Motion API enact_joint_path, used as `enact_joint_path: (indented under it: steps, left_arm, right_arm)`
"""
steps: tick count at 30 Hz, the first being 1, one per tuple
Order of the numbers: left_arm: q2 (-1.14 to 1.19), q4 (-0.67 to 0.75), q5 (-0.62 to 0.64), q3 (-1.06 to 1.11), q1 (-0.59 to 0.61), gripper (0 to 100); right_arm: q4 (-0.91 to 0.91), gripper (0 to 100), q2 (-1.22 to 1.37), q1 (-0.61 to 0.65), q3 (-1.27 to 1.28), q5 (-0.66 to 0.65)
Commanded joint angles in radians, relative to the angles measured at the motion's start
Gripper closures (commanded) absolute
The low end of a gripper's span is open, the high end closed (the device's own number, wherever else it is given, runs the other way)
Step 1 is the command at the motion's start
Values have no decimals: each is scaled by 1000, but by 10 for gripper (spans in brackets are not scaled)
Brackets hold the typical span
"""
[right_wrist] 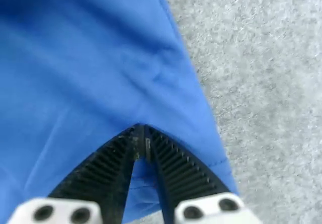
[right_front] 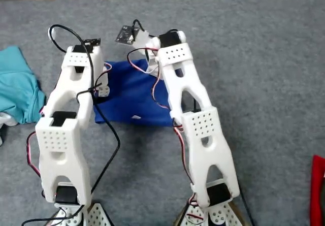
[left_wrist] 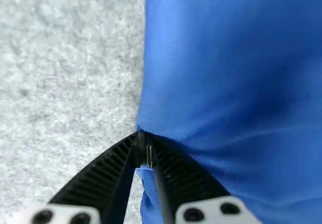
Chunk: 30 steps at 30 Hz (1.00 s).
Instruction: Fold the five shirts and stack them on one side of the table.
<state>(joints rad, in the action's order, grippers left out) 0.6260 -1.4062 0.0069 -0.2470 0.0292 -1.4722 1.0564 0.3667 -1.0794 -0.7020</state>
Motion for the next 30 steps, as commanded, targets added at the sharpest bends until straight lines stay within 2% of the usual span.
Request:
enact_joint_path:
  steps: [1,7,11,15,21,26,30]
  left_arm:
    - [-2,9,-2,29,-2,979]
    - [-2,-3,3,-71,-2,977]
    - [-12,-91,64,-308,-2,976]
    - [-8,-94,75,-503,-3,976]
    - [73,25,74,-525,-3,976]
    - [237,69,72,-571,-2,976]
    - [357,72,72,-675,-2,976]
  right_arm:
    - [28,994,-7,-21,-54,-15]
    - [-8,994,-27,-19,-76,-29]
    - [-166,994,-76,-1,-194,-29]
    - [-318,994,-94,7,-326,-8]
    - [-316,994,-94,16,-252,66]
    - [-302,994,-87,36,-176,121]
    - [-252,994,-36,-4,-156,121]
